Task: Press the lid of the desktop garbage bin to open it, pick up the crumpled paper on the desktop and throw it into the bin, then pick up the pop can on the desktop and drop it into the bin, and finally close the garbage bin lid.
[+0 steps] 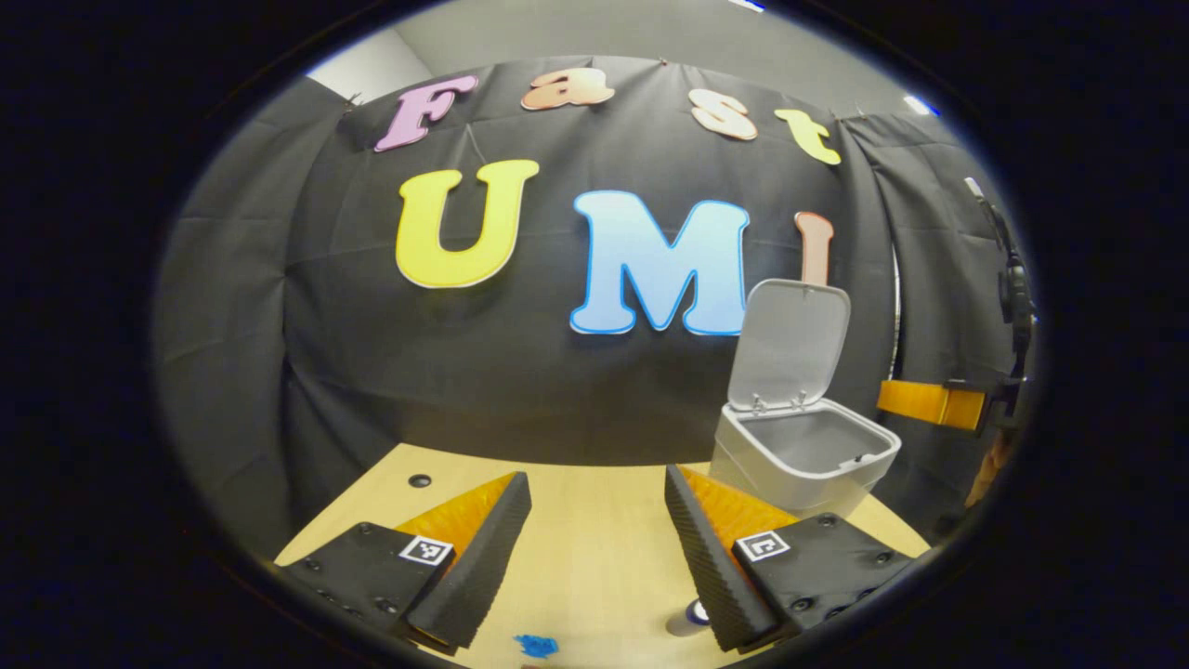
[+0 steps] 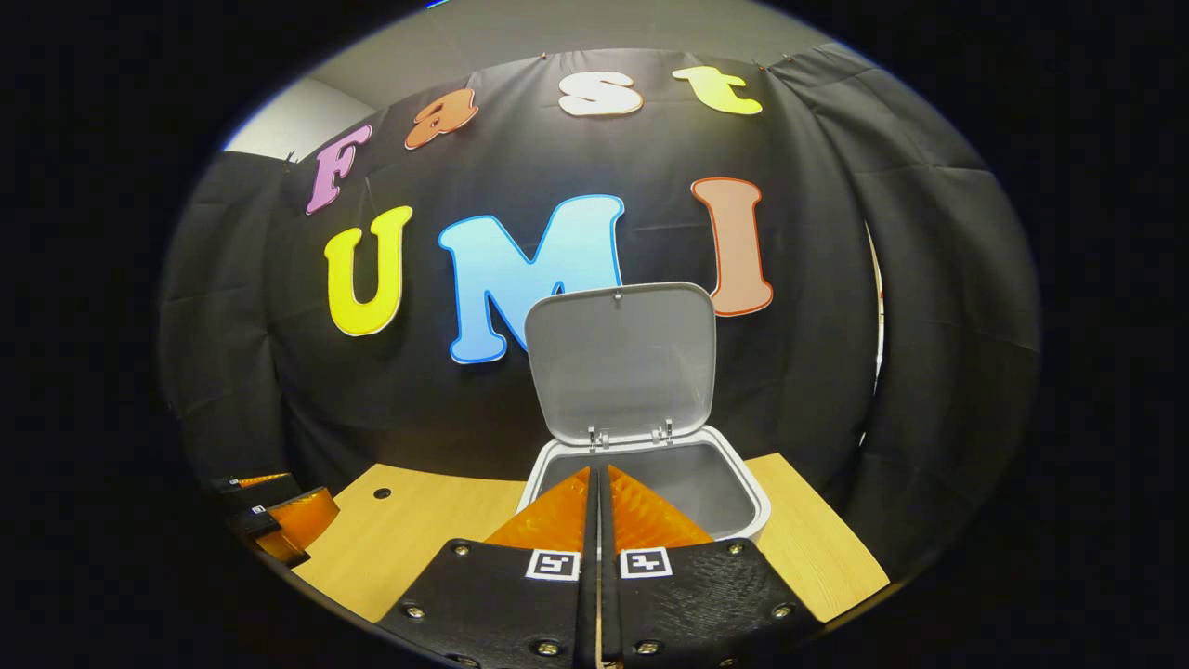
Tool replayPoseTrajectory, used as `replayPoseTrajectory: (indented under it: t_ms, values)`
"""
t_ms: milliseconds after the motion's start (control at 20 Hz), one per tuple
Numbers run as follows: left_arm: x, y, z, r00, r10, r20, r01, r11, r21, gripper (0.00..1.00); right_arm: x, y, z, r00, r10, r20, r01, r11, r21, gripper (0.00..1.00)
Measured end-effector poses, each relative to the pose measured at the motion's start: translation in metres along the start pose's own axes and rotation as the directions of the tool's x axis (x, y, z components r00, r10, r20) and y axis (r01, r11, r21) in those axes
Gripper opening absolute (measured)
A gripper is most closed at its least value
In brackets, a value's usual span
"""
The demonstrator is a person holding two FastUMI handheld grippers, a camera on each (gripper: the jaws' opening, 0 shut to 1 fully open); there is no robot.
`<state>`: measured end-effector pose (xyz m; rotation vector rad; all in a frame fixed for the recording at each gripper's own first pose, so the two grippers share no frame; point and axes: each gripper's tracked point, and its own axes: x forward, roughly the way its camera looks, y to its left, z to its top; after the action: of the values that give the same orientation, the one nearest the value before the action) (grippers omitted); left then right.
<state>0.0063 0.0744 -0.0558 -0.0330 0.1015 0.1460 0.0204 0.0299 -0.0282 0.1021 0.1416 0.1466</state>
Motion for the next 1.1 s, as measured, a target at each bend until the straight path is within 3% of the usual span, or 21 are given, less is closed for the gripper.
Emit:
replayPoseTrajectory:
  t_ms: [600,1100]
  values:
    - [-0.004,0.073,-0.094,0.98,0.105,-0.168,-0.109,0.994,-0.017,0.95,-0.001,0.007,-0.009,1.0,0.017,-0.021,-0.017,1.0,-0.011,0.01]
    - [-0.016,0.098,-0.201,0.921,0.127,-0.368,-0.143,0.99,-0.016,0.95,0.003,0.002,-0.019,0.999,0.007,-0.051,-0.008,1.0,-0.015,0.01]
